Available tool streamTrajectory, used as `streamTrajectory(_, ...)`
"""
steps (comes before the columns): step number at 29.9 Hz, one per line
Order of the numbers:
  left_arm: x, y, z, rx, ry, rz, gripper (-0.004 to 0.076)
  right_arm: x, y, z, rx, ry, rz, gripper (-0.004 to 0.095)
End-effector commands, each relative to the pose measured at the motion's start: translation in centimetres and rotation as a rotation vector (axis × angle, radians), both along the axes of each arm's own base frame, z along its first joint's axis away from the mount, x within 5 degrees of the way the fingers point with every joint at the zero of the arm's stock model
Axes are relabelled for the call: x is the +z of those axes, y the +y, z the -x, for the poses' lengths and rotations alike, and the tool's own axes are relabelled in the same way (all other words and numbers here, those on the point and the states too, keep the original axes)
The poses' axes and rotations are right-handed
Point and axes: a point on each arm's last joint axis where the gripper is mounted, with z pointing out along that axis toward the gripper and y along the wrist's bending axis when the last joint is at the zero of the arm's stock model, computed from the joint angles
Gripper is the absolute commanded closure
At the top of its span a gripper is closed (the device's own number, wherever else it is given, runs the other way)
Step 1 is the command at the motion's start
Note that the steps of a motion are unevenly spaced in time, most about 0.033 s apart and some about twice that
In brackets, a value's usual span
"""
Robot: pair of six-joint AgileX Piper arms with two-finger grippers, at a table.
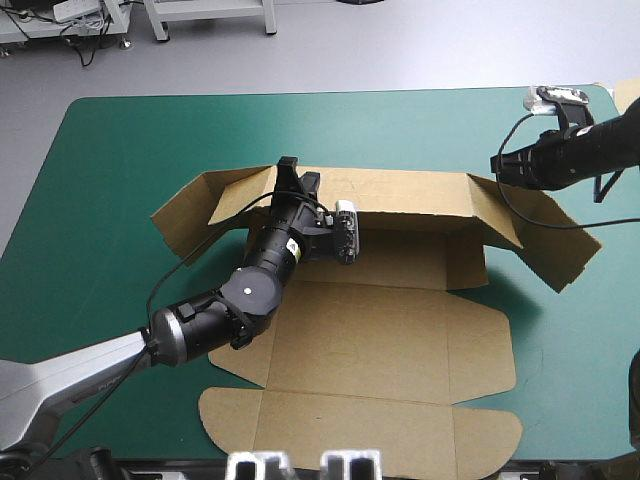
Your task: Fold the box
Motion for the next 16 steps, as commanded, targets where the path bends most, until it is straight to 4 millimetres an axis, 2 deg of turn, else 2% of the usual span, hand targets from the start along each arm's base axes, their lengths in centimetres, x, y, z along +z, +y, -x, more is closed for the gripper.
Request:
streamTrajectory(1, 2.9, 0.8, 0.3, 0.027, -0.109, 0.047, 0.0732, 1.9, 0.2, 3.0, 0.018, -0.047, 0.038, 0.0925)
streamTrajectory(6, 2.9, 0.8, 0.3, 0.027, -0.109, 0.047, 0.0732, 1.0, 0.3, 5.3, 0.052, -0.034, 0.081, 0.0925)
streamTrajectory(16, 2.6, 0.6, 0.2, 0.022, -0.097, 0.05, 0.0732, -1.9, 1.5, 7.7, 0.11, -0.138, 0.007, 0.0925)
